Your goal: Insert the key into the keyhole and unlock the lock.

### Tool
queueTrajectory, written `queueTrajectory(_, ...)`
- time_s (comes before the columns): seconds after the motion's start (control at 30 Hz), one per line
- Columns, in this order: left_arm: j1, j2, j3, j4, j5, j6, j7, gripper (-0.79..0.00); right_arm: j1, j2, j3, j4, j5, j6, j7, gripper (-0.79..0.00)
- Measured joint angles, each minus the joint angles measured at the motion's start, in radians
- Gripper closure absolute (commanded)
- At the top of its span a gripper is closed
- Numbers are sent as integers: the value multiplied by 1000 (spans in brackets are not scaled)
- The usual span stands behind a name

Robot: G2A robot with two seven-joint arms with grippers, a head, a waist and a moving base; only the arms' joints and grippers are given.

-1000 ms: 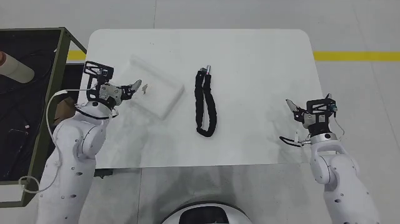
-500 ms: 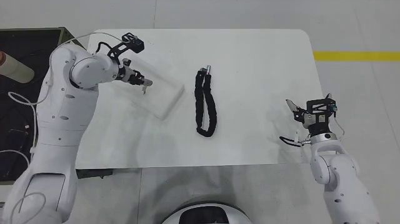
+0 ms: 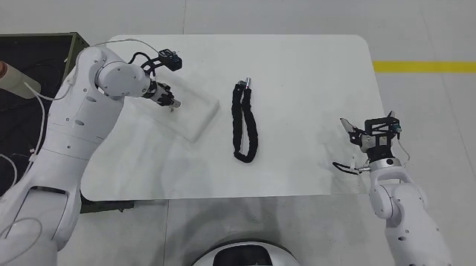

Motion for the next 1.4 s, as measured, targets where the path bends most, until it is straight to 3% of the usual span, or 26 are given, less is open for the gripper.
queueTrajectory(0.17, -25, 18, 64, -6, -26, 17, -17, -277, 0, 0, 0, 0, 0, 0, 0, -785)
queueTrajectory(0.2, -30, 20, 76, -6, -27, 20, -20, -215, 0, 0, 0, 0, 0, 0, 0, -785)
queueTrajectory(0.27, -40, 24, 100, -5, -35, 25, -25, 0, 0, 0, 0, 0, 0, 0, 0, -785)
queueTrajectory(0.5, -68, 40, 140, -8, -61, 38, -38, 0, 0, 0, 0, 0, 0, 0, 0, -785)
queueTrajectory(0.7, -70, 72, 117, -100, -57, 76, -76, 0, 0, 0, 0, 0, 0, 0, 0, -785)
queueTrajectory(0.9, -16, 112, -3, -223, -95, 120, -83, 0, 0, 0, 0, 0, 0, 0, 0, -785)
queueTrajectory(1.07, 86, 143, -179, -250, -260, 123, 56, 0, 0, 0, 0, 0, 0, 0, 0, -785)
queueTrajectory(1.23, 224, 164, -353, -162, -526, 0, 245, 0, 0, 0, 0, 0, 0, 0, 0, -785)
queueTrajectory(1.4, 267, 159, -395, 9, -808, -118, 270, 0, 0, 0, 0, 0, 0, 0, 0, -785)
